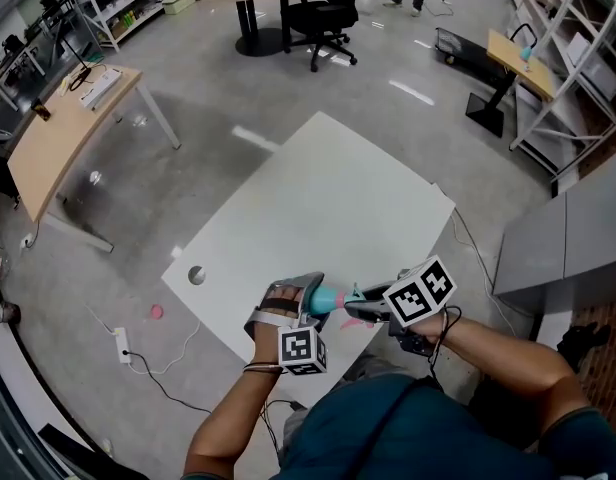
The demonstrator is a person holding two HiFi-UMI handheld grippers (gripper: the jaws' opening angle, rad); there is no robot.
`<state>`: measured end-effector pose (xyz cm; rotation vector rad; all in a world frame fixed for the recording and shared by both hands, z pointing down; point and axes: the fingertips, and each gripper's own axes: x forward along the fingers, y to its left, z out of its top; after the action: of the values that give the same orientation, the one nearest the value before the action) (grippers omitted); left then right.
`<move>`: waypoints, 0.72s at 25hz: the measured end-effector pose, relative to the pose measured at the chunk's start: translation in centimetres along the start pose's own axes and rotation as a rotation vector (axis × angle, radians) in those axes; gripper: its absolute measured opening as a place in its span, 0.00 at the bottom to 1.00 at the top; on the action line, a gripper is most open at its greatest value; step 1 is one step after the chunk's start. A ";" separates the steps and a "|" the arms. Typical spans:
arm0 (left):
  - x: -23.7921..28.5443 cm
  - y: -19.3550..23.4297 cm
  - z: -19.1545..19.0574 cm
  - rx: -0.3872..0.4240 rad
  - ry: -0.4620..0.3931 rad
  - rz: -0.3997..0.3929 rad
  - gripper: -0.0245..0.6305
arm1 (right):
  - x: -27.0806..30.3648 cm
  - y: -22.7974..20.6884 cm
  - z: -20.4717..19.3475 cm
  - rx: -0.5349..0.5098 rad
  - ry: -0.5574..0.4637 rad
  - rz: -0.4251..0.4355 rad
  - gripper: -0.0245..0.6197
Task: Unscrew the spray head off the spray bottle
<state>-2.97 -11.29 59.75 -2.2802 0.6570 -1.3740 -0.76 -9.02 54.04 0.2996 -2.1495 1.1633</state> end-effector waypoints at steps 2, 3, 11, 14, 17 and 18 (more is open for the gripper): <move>-0.5 -0.9 0.3 -0.046 -0.050 -0.072 0.63 | 0.1 0.4 -0.5 -0.246 0.056 -0.070 0.18; -0.7 -1.4 0.5 -0.074 -0.074 -0.104 0.63 | 0.1 0.7 -0.7 -0.421 0.092 -0.116 0.18; -2.2 -4.1 1.0 -0.197 -0.170 -0.272 0.63 | 0.6 2.2 -2.2 -1.938 0.328 -0.380 0.18; -2.0 -3.4 0.6 -0.255 -0.166 -0.238 0.63 | 0.8 2.0 -1.2 -2.063 0.274 -0.478 0.18; -2.0 -2.1 0.1 -0.316 -0.155 -0.177 0.63 | 0.4 2.1 0.1 -1.824 0.187 -0.479 0.22; -1.9 -1.6 -0.3 -0.326 -0.142 -0.150 0.63 | 0.3 2.3 0.5 -1.668 0.150 -0.445 0.28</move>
<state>-3.68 -8.88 59.43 -2.7048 0.7189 -1.2277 -2.34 -8.06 52.57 -0.0948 -2.0236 -0.9252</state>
